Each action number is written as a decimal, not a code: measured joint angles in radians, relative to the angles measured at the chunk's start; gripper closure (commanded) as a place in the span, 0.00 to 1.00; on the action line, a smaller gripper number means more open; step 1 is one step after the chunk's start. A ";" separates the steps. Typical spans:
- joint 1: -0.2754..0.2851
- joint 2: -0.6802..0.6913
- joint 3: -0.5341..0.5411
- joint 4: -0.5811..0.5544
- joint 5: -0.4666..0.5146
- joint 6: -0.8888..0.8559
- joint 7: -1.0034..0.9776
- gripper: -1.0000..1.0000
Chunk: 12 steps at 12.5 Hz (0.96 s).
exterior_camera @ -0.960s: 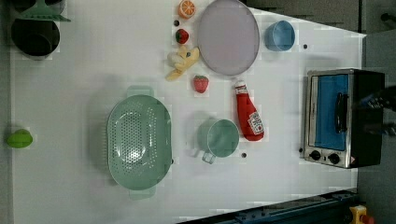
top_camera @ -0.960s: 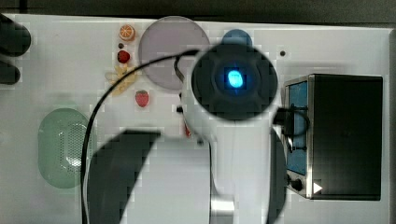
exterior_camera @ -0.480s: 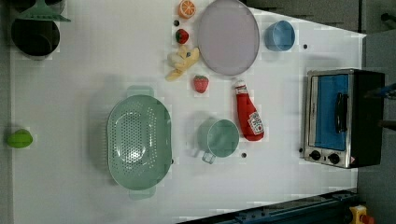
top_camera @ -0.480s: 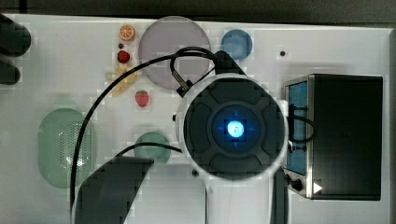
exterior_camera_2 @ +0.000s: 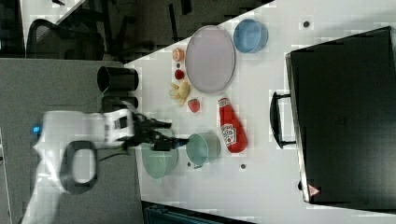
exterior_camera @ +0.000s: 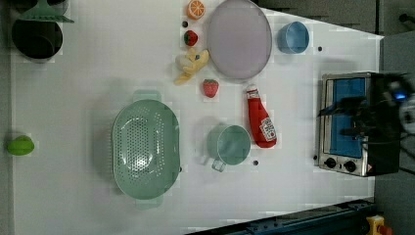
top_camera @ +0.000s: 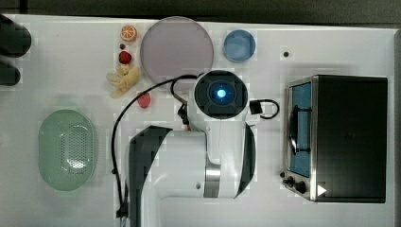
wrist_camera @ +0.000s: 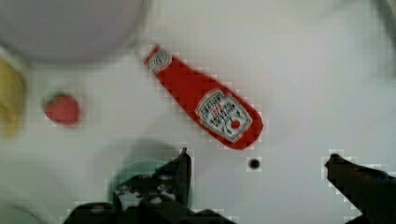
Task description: Pick Ketchup from the table and place it in strainer.
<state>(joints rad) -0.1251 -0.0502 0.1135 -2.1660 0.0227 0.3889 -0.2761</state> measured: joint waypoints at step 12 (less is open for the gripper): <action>0.000 0.148 0.023 -0.260 -0.019 0.493 -0.611 0.00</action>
<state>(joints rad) -0.1256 0.0974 0.1367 -2.4258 0.0035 0.8823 -0.8872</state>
